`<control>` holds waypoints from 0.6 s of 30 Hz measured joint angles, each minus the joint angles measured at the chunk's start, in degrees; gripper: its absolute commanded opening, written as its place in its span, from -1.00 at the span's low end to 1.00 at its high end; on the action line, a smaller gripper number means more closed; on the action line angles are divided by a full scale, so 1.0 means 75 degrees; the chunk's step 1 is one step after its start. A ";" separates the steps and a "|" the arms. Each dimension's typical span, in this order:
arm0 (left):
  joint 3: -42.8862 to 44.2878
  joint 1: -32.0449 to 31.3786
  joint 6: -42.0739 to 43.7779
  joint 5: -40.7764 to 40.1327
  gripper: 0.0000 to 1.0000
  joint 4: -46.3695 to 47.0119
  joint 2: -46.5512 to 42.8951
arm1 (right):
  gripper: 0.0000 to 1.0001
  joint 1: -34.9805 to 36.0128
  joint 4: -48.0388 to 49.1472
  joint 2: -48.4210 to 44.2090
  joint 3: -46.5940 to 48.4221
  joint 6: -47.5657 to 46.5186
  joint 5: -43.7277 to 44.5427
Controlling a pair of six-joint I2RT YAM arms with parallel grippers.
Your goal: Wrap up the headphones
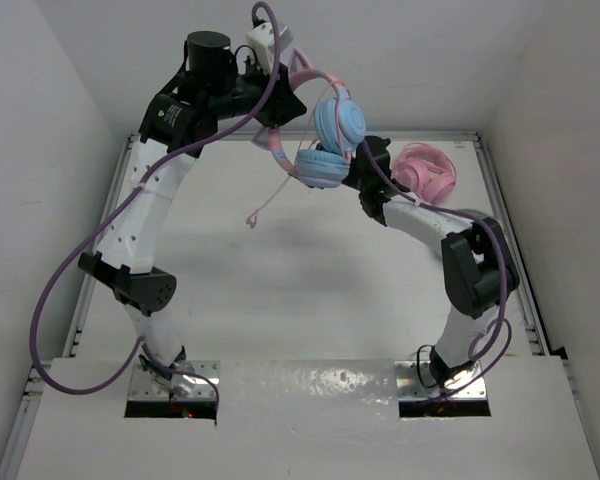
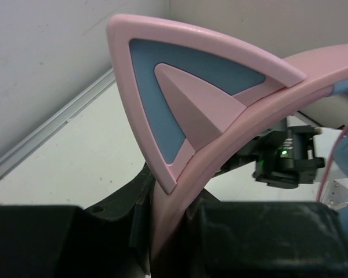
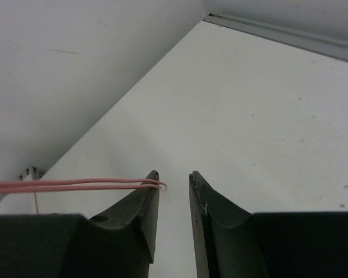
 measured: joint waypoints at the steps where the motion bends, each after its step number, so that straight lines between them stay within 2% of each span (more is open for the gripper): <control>1: 0.0020 0.0029 -0.0090 0.0023 -1.00 0.0023 0.0000 | -0.47 0.0003 0.0102 0.0105 -0.0012 0.0140 -0.0012; 11: 0.0312 0.0405 -0.0702 0.0169 -1.00 0.0291 0.0003 | -0.48 0.0195 0.1253 0.0408 -0.0498 0.1017 0.0000; 15: 0.0323 0.0542 -0.0909 0.0289 -1.00 0.0361 0.0006 | -0.40 0.0277 0.1443 0.0405 -0.0851 0.1046 0.0216; 17: 0.0329 0.0568 -0.0944 0.0306 -1.00 0.0399 0.0006 | -0.48 0.0277 0.1376 0.0405 -0.1000 0.0956 0.0370; 18: 0.0338 0.0577 -0.0959 0.0309 -1.00 0.0411 0.0009 | -0.65 0.0277 0.1311 0.0405 -0.1032 0.0909 0.0449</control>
